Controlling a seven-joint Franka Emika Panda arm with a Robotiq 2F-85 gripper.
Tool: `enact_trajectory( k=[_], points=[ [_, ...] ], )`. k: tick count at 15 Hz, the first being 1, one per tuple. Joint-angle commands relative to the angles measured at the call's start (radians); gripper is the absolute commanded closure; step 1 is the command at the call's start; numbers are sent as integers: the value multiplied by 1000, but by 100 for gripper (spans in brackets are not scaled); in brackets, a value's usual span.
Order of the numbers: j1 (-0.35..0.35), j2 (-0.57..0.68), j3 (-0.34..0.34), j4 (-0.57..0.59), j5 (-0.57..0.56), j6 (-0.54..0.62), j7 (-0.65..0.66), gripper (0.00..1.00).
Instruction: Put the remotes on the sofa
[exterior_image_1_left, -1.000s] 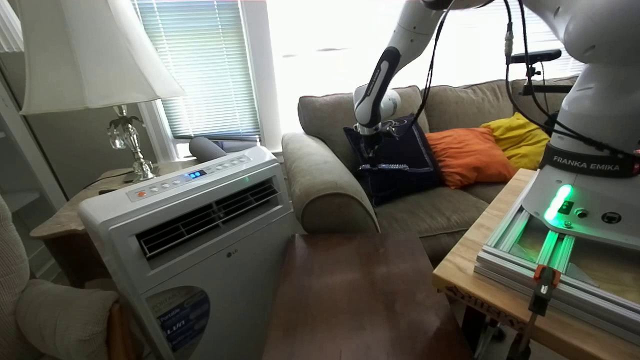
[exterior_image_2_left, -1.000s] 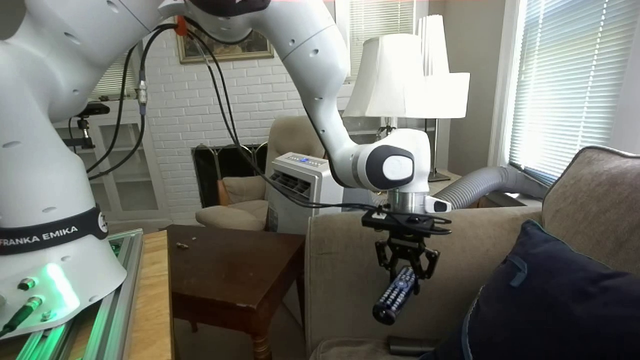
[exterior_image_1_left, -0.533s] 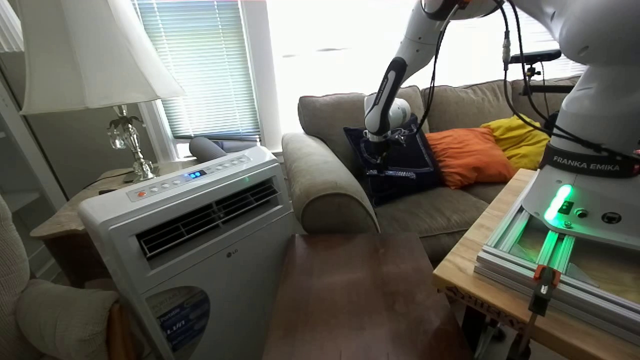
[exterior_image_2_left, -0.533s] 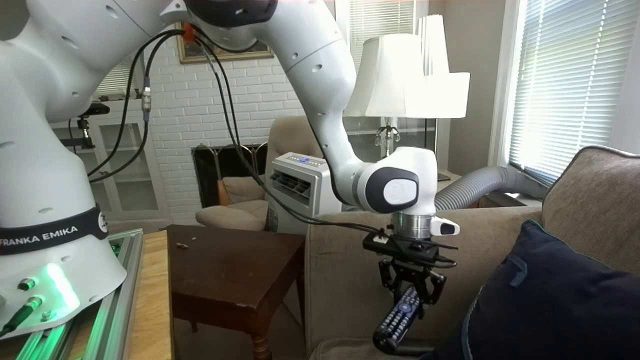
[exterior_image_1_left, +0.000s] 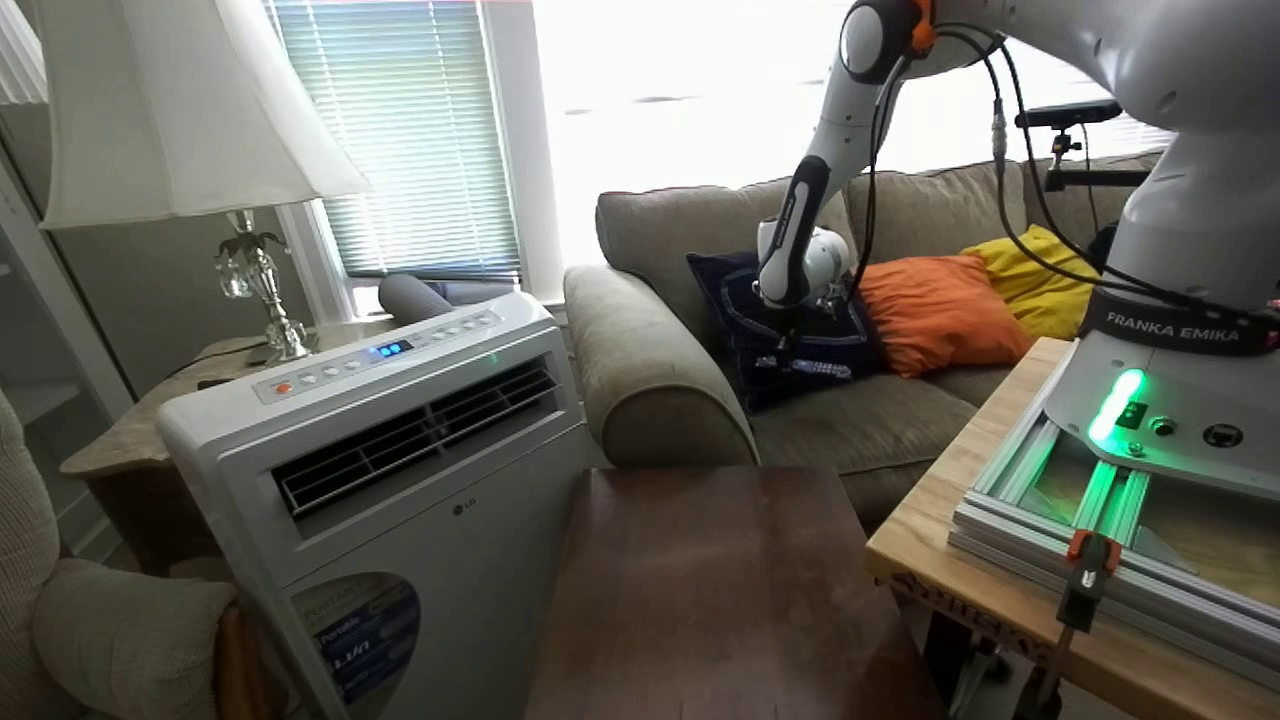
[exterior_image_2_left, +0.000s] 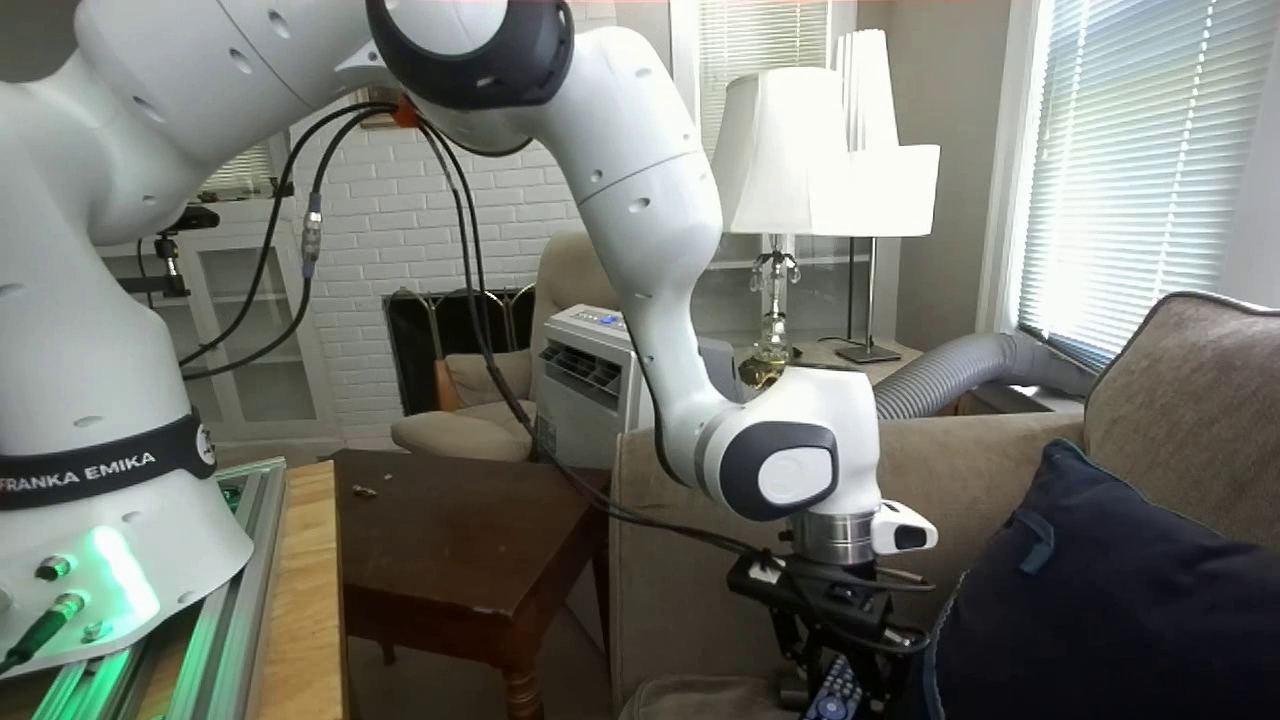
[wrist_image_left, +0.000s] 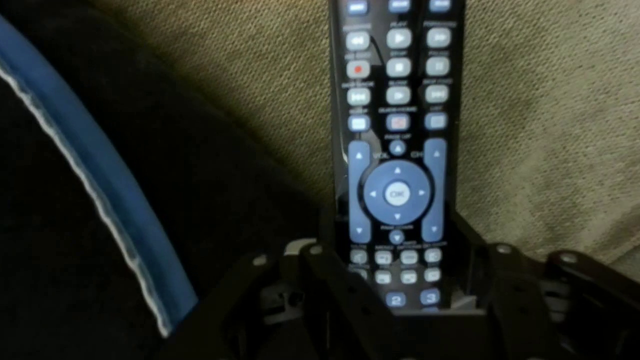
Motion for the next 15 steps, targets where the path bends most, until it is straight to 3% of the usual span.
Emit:
enact_trajectory(
  k=[1, 7, 11, 15],
  points=[
    [-54, 52, 30, 46, -18, -25, -59, 71],
    [-114, 115, 23, 94, -97, 7, -286, 71],
    [-84, 153, -27, 145, -134, 44, -365, 71],
    [-82, 163, 0, 157, -126, 69, -410, 71]
  ],
)
